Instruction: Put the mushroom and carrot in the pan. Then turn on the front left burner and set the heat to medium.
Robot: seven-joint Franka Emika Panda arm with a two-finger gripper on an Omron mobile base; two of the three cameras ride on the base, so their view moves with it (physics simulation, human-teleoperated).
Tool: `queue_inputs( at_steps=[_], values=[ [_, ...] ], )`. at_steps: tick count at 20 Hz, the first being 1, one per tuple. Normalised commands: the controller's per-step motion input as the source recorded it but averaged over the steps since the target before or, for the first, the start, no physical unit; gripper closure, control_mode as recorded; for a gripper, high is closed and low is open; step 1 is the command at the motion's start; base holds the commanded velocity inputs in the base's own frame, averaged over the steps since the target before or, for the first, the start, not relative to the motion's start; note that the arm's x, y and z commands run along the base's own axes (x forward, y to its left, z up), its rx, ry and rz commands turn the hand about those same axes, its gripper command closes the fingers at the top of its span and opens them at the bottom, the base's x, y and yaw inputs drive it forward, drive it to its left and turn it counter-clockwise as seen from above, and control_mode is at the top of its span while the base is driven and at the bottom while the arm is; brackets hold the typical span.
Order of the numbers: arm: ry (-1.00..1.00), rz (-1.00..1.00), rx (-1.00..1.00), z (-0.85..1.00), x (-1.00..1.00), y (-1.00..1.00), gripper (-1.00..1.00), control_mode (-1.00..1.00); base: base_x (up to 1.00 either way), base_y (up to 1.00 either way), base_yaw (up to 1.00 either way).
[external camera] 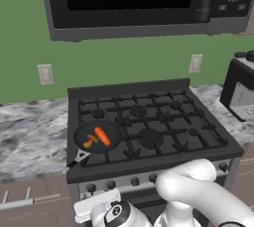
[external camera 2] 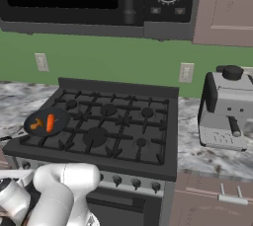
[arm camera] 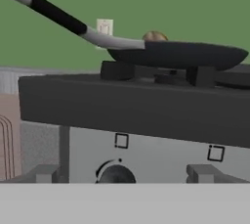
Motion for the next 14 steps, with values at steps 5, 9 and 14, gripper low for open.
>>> queue_inputs(
  at_steps=[5, 9, 14],
  values=[
    [-0.03, 0.00, 0.00, -0.19, 0.00, 0.10, -1.00, -1.00, 0.00, 0.00, 0.00],
    [-0.08, 0.00, 0.03, -0.16, 0.01, 0.00, -1.00, -1.00, 0.00, 0.00, 0.00],
    [-0.08, 0.00, 0.08, -0.06, 0.02, 0.00, -1.00, -1.00, 0.00, 0.00, 0.00]
  ],
)
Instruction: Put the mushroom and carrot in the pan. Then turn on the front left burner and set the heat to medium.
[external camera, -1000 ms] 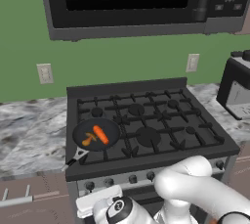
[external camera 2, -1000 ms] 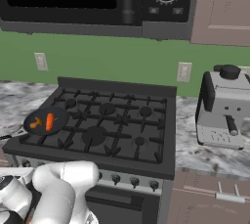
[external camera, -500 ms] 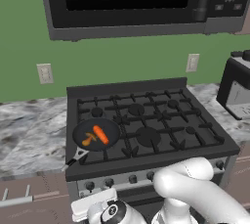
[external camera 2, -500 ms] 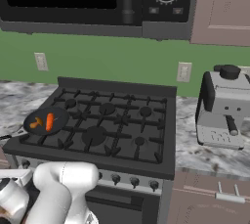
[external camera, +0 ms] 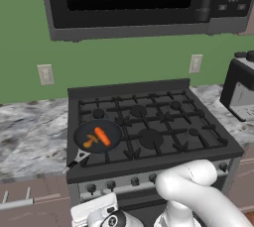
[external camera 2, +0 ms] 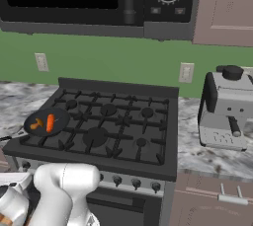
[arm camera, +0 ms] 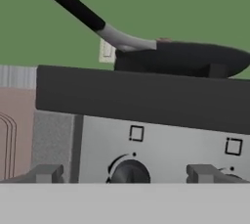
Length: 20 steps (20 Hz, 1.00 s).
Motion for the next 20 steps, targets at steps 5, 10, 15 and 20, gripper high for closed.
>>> queue_inputs(
  at_steps=[5, 10, 15, 20],
  values=[
    [-0.03, 0.00, 0.05, 0.00, 0.06, 0.00, -1.00, -1.00, 0.00, 0.00, 0.00],
    [0.00, -0.05, 0.00, 0.00, 0.21, -0.12, -1.00, -1.00, 0.00, 0.00, 0.00],
    [0.00, -0.06, 0.00, 0.00, 0.21, -0.10, -1.00, -1.00, 0.00, 0.00, 0.00],
    [0.00, -0.01, 0.00, -0.10, 0.05, 0.00, -1.00, -1.00, 0.00, 0.00, 0.00]
  ],
)
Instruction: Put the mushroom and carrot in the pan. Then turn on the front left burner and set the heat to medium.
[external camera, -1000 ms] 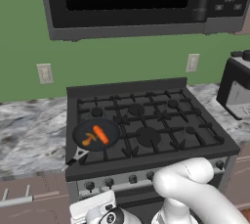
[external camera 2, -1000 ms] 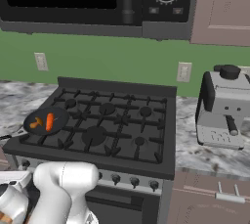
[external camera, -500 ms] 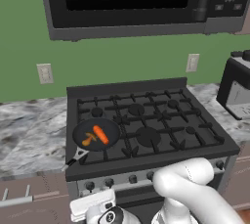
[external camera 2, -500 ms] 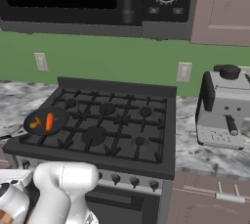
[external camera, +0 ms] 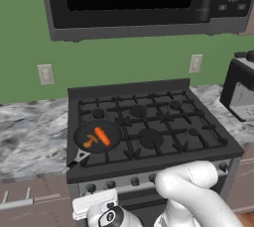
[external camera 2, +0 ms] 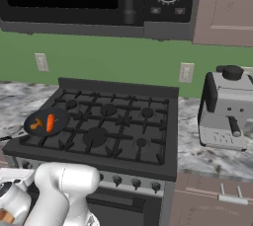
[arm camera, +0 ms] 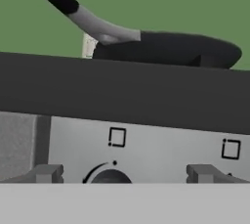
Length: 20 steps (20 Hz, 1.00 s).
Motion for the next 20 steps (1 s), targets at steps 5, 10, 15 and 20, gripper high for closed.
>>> queue_inputs(
  at_steps=[5, 10, 15, 20],
  values=[
    [0.00, 0.00, 0.00, -0.20, 0.00, 0.00, -1.00, -1.00, 0.00, 0.00, 0.00],
    [0.00, 0.00, 0.00, -0.24, 0.00, 0.00, -1.00, -1.00, 0.00, 0.00, 0.00],
    [0.00, 0.00, 0.00, -0.16, 0.05, 0.00, -1.00, -1.00, 0.00, 0.00, 0.00],
    [0.00, 0.00, 0.00, -0.06, 0.09, 0.00, -1.00, -1.00, 0.00, 0.00, 0.00]
  ],
)
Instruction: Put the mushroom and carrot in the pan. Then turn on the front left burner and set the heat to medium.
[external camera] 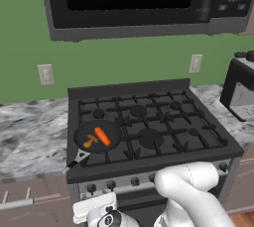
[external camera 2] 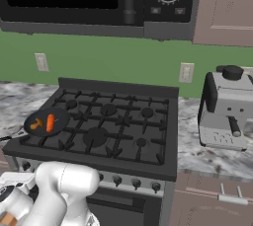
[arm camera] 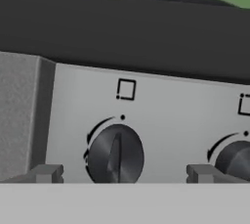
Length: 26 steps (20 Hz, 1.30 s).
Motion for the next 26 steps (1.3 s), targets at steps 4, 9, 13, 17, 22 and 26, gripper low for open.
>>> queue_inputs(
  at_steps=[4, 9, 13, 17, 22, 26],
  values=[
    [0.00, 0.00, 0.00, 0.00, 0.17, 0.00, -1.00, -1.00, 0.00, 0.00, 0.00],
    [0.00, 0.00, 0.00, -0.01, 0.19, 0.00, -1.00, -1.00, 0.00, 0.00, 0.00],
    [0.00, 0.00, 0.00, -0.03, 0.12, 0.00, -1.00, -1.00, 0.00, 0.00, 0.00],
    [0.00, 0.00, 0.00, -0.08, 0.09, 0.00, -1.00, -1.00, 0.00, 0.00, 0.00],
    [0.00, 0.00, 0.00, -0.04, 0.04, 0.00, -1.00, -1.00, 0.00, 0.00, 0.00],
    [0.00, 0.00, 0.00, 0.00, 0.00, 0.00, 1.00, -1.00, 0.00, 0.00, 0.00]
  ],
)
